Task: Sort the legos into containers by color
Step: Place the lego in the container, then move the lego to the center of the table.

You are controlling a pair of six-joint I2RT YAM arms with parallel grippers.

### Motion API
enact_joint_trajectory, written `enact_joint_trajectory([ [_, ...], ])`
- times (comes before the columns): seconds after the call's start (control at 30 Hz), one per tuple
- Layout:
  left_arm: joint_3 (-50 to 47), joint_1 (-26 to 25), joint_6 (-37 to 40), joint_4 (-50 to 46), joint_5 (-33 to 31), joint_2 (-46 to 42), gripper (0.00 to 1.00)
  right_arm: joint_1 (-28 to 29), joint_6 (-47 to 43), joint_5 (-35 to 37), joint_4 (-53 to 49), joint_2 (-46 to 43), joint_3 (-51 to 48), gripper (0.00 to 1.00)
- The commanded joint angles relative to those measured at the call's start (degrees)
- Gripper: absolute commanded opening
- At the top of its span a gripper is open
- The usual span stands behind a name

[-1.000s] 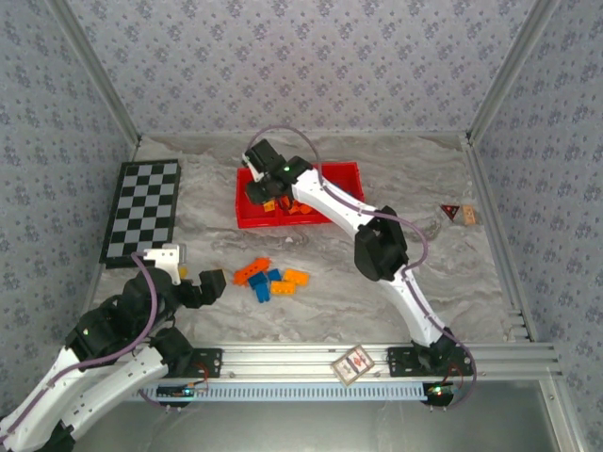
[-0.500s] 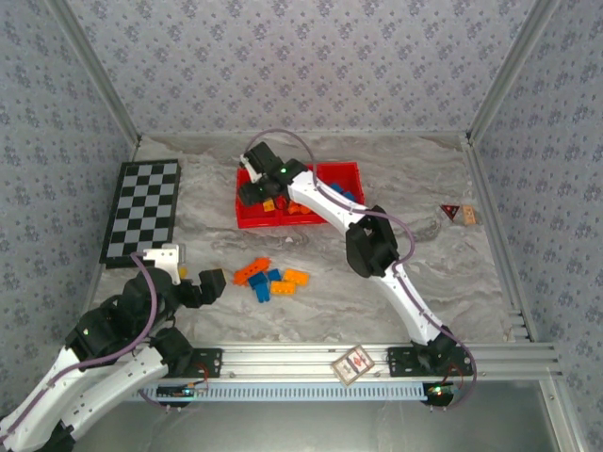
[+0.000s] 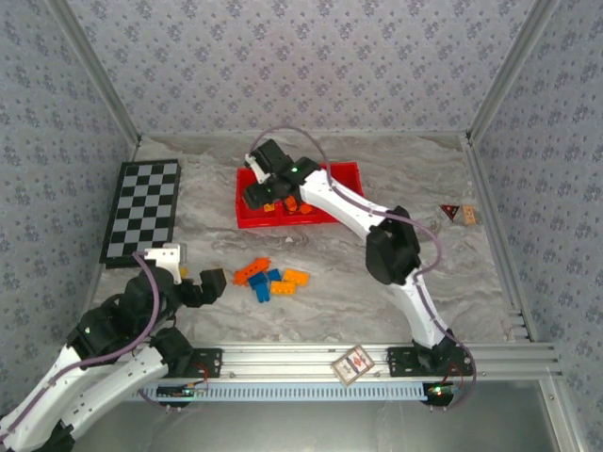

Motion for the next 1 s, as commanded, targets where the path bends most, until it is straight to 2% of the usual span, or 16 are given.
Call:
enact_joint_trajectory([
  [0.0,0.0,-0.3,-0.2,-0.2,-0.4,0.7,1.00,0.5,-3.5,1.3,0.3,-9.7,-8.7,0.64],
  [0.23,-0.1,-0.4,0.0,0.0,-0.1,0.9,1.00,0.5,-14.2,2.3,9.4,-28.0,-35.6,0.68],
  [0.33,-0.1,-0.4,0.1,0.2,-0.1,1.1,1.00,0.5,-18.9,4.4,12.5,-33.4,-43.9,0.71],
  [0.43,0.0,-0.3,0.2,0.0,0.0,1.3,1.00,0.4,-25.0,3.1,14.7,-37.5,-51.7,0.75],
  [0.53,0.0,-0.4,0.1,-0.1,0.0,1.4,1.00,0.6,-31.1,1.8,15.1,-39.3,-57.2,0.79],
  [0.63,0.0,-0.4,0.1,-0.1,-0.2,1.4,1.00,1.6,-36.3,4.7,16.5,-39.6,-61.6,0.83],
  [0.97,0.2,-0.9,-0.4,-0.6,-0.6,1.0,0.99,7.0,-37.2,4.5,19.1,-35.1,-66.4,0.86],
])
